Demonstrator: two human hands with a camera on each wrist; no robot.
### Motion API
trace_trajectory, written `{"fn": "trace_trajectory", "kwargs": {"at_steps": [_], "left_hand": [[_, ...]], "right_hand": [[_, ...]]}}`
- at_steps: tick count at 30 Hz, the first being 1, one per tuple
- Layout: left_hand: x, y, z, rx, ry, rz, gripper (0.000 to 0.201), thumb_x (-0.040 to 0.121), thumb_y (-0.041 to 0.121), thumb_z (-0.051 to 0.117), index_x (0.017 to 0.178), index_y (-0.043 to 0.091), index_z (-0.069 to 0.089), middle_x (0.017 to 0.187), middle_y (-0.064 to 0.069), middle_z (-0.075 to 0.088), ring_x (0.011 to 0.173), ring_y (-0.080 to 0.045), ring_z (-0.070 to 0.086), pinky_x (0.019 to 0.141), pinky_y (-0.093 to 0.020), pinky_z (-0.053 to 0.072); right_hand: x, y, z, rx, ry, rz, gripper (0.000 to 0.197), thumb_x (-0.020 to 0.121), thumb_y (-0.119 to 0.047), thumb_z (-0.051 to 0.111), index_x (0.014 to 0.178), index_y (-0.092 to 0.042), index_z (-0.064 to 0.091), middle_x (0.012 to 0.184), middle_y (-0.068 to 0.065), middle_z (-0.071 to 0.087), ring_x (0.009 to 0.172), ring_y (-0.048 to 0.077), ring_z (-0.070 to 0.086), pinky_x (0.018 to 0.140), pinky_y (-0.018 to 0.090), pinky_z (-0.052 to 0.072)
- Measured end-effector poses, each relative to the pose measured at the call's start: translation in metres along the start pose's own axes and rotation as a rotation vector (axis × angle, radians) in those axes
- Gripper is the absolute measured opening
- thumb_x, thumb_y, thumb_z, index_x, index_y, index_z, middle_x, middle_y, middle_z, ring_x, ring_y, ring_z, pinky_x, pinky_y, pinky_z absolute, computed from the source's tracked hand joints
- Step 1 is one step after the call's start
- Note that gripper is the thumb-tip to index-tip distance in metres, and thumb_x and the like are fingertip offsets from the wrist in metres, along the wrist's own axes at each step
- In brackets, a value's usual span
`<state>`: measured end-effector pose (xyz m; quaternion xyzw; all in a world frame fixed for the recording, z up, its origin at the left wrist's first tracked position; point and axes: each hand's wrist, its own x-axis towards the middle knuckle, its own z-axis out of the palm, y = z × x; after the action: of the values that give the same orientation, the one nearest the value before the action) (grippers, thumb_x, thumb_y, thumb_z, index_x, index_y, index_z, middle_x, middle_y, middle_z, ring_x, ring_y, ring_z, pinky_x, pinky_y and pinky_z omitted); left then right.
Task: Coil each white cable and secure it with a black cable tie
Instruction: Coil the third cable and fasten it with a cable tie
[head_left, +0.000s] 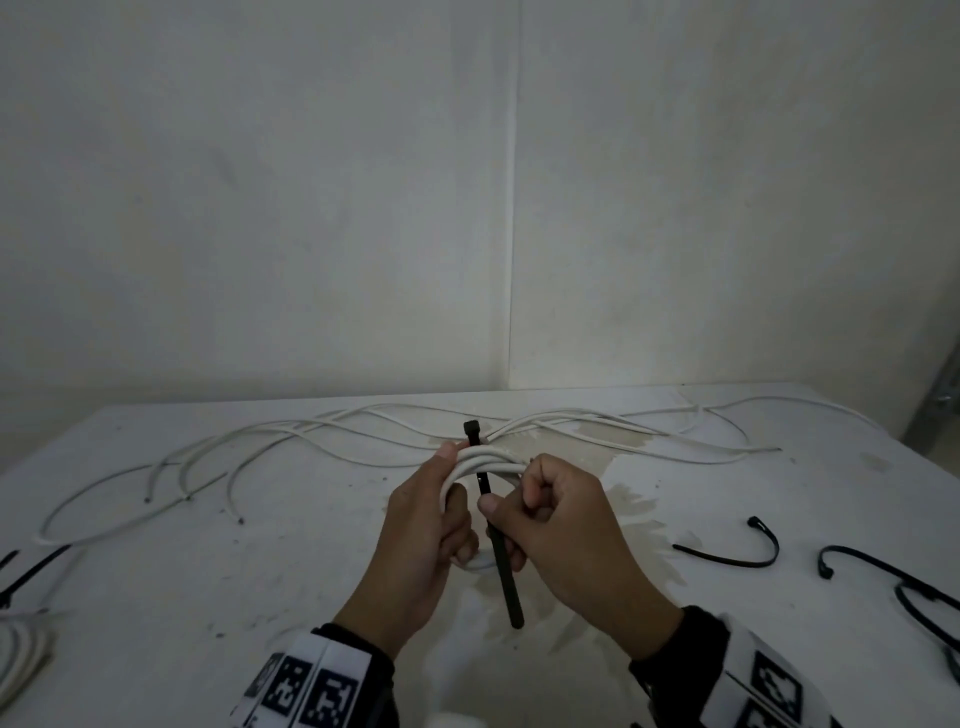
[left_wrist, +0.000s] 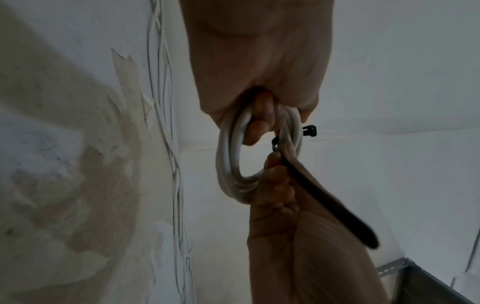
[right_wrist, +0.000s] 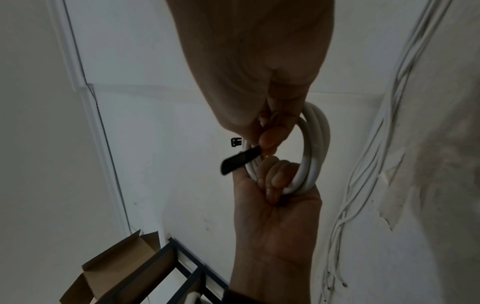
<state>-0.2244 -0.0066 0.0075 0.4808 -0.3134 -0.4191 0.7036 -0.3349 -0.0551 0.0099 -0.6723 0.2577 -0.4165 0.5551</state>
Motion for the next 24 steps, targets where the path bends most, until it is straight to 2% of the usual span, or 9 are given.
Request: {"fn": "trace_trajectory", "kwargs": {"at_steps": [2, 5, 9, 11, 14, 17, 20, 22, 24], "left_hand": [[-0.001, 0.002, 0.0, -0.011, -0.001, 0.002, 0.032, 0.096, 0.029, 0.038, 0.098, 0.007, 0.062, 0.041, 0.005, 0.019, 0.034, -0.007, 0.016, 0.036, -0.02, 0.023], [-0.001, 0.004, 0.003, -0.027, 0.042, 0.012, 0.029, 0.096, 0.028, 0.041, 0.078, 0.013, 0.06, 0.041, 0.006, 0.019, 0.034, -0.007, 0.017, 0.035, -0.019, 0.022], [0.0, 0.005, 0.006, -0.065, 0.119, 0.016, 0.033, 0.093, 0.026, 0.047, 0.064, 0.019, 0.06, 0.041, 0.005, 0.022, 0.034, -0.006, 0.017, 0.038, -0.021, 0.016], [0.001, 0.005, 0.007, -0.072, 0.139, 0.012, 0.031, 0.092, 0.027, 0.049, 0.065, 0.022, 0.063, 0.042, 0.005, 0.023, 0.036, -0.006, 0.018, 0.038, -0.021, 0.017], [0.002, 0.002, 0.007, -0.101, 0.14, -0.008, 0.029, 0.092, 0.028, 0.051, 0.066, 0.023, 0.064, 0.041, 0.006, 0.022, 0.035, -0.006, 0.018, 0.038, -0.021, 0.017], [0.001, -0.001, 0.007, -0.132, 0.111, 0.026, 0.025, 0.091, 0.032, 0.049, 0.076, 0.018, 0.064, 0.044, 0.004, 0.022, 0.035, -0.005, 0.019, 0.035, -0.018, 0.02], [-0.001, -0.003, 0.007, -0.104, 0.09, 0.044, 0.039, 0.077, 0.049, 0.049, 0.083, 0.013, 0.063, 0.045, 0.004, 0.021, 0.036, -0.006, 0.019, 0.034, -0.018, 0.023], [-0.001, -0.003, 0.008, -0.078, 0.091, 0.045, 0.039, 0.07, 0.05, 0.05, 0.077, 0.013, 0.06, 0.045, 0.004, 0.02, 0.036, -0.006, 0.019, 0.035, -0.018, 0.022], [-0.002, -0.003, 0.01, -0.066, 0.093, 0.047, 0.034, 0.071, 0.048, 0.052, 0.069, 0.014, 0.058, 0.044, 0.004, 0.02, 0.036, -0.007, 0.018, 0.034, -0.017, 0.022]], "right_hand": [[-0.001, -0.001, -0.001, -0.003, -0.006, -0.017, 0.035, 0.08, 0.002, 0.064, 0.064, -0.01, 0.036, 0.044, -0.001, 0.052, 0.038, 0.009, 0.051, 0.041, 0.02, 0.043], [-0.002, 0.0, -0.004, -0.041, -0.065, -0.051, 0.026, 0.081, 0.002, 0.064, 0.067, -0.011, 0.046, 0.052, -0.001, 0.056, 0.042, 0.009, 0.055, 0.045, 0.019, 0.046], [-0.009, 0.002, -0.011, -0.233, -0.239, -0.241, 0.034, 0.084, 0.007, 0.053, 0.091, -0.023, 0.067, 0.074, -0.018, 0.063, 0.07, 0.0, 0.062, 0.068, 0.014, 0.048], [-0.011, 0.003, -0.012, -0.367, -0.284, -0.363, 0.028, 0.081, -0.002, 0.058, 0.097, -0.021, 0.071, 0.085, -0.019, 0.061, 0.079, 0.001, 0.06, 0.072, 0.012, 0.046], [-0.01, 0.002, -0.012, -0.375, -0.272, -0.435, 0.014, 0.079, -0.026, 0.064, 0.091, -0.024, 0.07, 0.084, -0.021, 0.058, 0.076, 0.0, 0.058, 0.069, 0.008, 0.044], [-0.008, 0.0, -0.01, -0.332, -0.174, -0.476, 0.013, 0.085, -0.031, 0.056, 0.082, -0.025, 0.067, 0.073, -0.025, 0.056, 0.063, -0.004, 0.056, 0.058, 0.007, 0.042], [-0.008, 0.0, -0.007, -0.314, -0.111, -0.445, 0.034, 0.086, -0.046, 0.051, 0.074, -0.017, 0.064, 0.067, -0.014, 0.058, 0.054, 0.002, 0.053, 0.052, 0.008, 0.037], [-0.008, 0.002, -0.006, -0.312, -0.061, -0.399, 0.049, 0.083, -0.048, 0.052, 0.071, -0.002, 0.063, 0.06, 0.007, 0.056, 0.051, 0.017, 0.049, 0.049, 0.021, 0.038], [-0.008, 0.0, -0.005, -0.264, -0.019, -0.333, 0.04, 0.083, -0.037, 0.061, 0.069, 0.0, 0.064, 0.053, 0.014, 0.051, 0.049, 0.024, 0.044, 0.05, 0.031, 0.039]]}}
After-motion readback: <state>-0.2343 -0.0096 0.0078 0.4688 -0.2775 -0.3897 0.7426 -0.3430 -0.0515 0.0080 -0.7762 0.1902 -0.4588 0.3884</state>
